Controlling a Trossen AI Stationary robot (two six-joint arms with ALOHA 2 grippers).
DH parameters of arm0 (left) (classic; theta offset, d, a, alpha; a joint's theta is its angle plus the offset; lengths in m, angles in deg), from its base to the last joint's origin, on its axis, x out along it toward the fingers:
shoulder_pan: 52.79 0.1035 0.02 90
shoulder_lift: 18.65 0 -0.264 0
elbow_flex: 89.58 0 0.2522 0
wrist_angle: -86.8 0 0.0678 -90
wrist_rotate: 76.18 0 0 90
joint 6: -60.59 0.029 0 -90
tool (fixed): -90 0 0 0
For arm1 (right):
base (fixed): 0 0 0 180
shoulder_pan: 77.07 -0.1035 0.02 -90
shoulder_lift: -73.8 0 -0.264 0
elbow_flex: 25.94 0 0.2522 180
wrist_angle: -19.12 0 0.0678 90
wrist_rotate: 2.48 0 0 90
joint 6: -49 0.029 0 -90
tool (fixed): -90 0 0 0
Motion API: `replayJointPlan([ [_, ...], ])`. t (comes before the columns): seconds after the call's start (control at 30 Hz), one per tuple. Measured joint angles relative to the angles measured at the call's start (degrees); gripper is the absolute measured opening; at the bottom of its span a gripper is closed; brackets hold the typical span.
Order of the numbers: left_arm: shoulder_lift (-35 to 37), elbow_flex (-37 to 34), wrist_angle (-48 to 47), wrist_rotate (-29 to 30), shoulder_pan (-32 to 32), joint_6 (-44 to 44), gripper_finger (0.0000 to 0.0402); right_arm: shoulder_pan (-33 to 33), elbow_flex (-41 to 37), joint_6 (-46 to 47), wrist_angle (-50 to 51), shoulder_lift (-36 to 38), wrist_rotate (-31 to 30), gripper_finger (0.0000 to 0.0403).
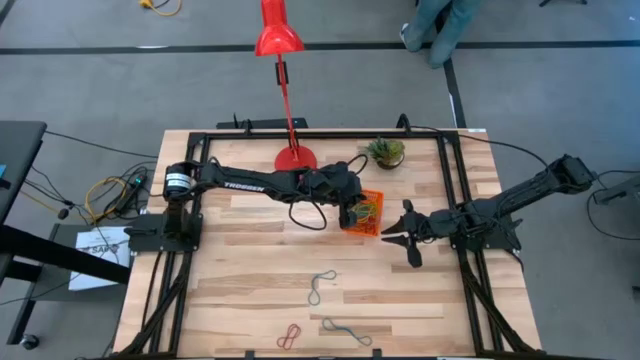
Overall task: Pick and place items into bin
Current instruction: Put the top blue rubberband into the orange basket, then put the red rubberband into the orange basket
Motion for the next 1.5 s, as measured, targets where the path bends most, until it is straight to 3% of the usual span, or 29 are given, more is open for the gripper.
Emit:
replayJointPlan([
  [0.43, -5.5, 0.0, 2.0, -1.2, -0.1, -0.7, 0.0005, 0.0, 0.0, 0.0, 1.2, 0.0, 0.0, 0.0077],
  [0.8, -6.0, 0.1, 1.4, -1.3, -0.1, -0.9, 0.0074, 0.0, 0.0, 0.0, 1.6, 0.0, -0.1, 0.0077],
  [1.0, -5.5, 0.5, 0.8, -10.6, -1.2, -2.8, 0.0086, 0.0, 0.0, -0.5, 1.7, 0.0, -0.2, 0.0077],
  [1.13, -5.4, 4.0, 0.0, -12.3, -4.1, -1.1, 0.0079, 0.0, 0.0, -0.9, 1.7, 0.0, -1.4, 0.0077],
  [1.33, -4.6, 12.5, -12.2, -8.7, -9.8, 2.8, 0.0075, 0.0, 0.0, -0.9, 1.3, 0.0, -1.8, 0.0077],
  [1.5, -1.3, 18.2, -27.0, -0.6, -15.9, -0.1, 0.0075, 0.0, 0.0, -0.6, 1.4, 0.0, -1.7, 0.0077],
])
